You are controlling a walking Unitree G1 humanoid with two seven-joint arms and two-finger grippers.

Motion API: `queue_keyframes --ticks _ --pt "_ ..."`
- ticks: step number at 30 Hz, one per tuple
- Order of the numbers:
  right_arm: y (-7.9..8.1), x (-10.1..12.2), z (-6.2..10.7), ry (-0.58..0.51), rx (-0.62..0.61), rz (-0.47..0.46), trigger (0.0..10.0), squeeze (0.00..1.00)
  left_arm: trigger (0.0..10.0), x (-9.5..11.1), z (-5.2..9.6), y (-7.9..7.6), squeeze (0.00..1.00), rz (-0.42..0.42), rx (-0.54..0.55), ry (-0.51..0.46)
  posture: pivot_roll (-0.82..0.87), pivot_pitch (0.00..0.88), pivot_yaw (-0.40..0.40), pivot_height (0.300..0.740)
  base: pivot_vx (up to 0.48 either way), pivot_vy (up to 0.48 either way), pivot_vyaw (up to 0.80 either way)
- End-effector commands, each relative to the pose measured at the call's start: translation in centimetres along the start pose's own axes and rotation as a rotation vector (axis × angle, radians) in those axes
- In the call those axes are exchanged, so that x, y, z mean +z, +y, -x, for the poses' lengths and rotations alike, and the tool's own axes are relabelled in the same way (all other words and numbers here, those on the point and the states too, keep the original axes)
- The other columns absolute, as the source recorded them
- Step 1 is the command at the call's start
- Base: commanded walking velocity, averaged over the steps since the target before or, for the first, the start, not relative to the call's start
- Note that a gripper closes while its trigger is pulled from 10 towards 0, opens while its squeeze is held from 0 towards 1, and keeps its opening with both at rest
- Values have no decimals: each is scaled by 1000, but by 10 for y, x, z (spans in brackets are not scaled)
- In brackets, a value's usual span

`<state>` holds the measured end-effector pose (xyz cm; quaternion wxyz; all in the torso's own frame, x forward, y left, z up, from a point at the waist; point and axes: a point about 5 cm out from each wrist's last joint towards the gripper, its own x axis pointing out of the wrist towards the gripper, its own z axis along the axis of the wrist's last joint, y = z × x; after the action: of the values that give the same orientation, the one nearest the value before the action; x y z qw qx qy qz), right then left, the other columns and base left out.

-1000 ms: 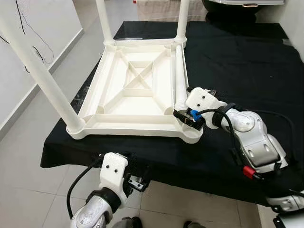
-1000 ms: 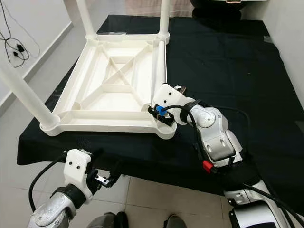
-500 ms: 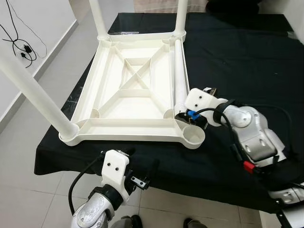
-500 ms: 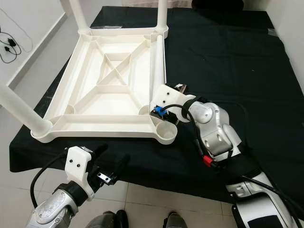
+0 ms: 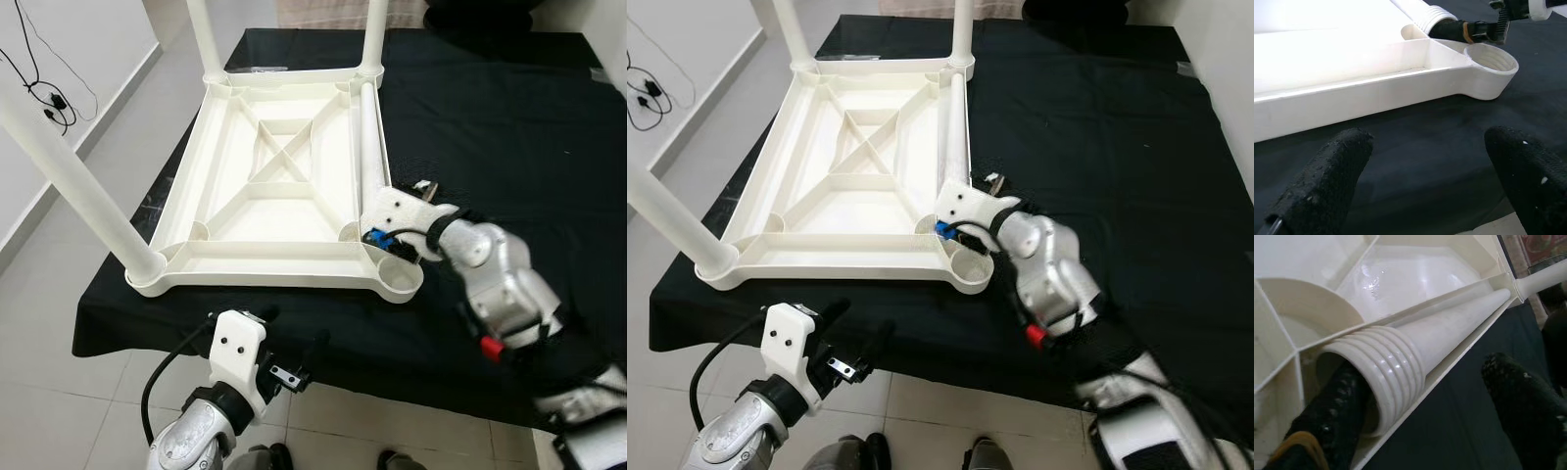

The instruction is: Building children table

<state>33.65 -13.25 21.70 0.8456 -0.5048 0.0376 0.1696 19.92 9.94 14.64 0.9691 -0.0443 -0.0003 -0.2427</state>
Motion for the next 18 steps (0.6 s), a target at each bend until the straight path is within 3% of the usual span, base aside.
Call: queue_keyframes --ticks 1,9,11,18 --pt "26 3 -1 3 59 -5 0 0 10000 -4 2 0 0 10 4 12 8 241 22 740 0 0 0" --pt "36 15 -1 -32 -33 -29 0 0 10000 -3 1 0 0 11 5 9 6 243 23 740 0 0 0" --pt "30 17 -3 -38 -127 -45 0 0 10000 -3 0 0 0 11 5 7 7 243 21 740 0 0 0" --pt "15 19 -2 -53 -268 -95 0 0 10000 -1 -2 3 0 3 24 -4 5 238 23 740 0 0 0"
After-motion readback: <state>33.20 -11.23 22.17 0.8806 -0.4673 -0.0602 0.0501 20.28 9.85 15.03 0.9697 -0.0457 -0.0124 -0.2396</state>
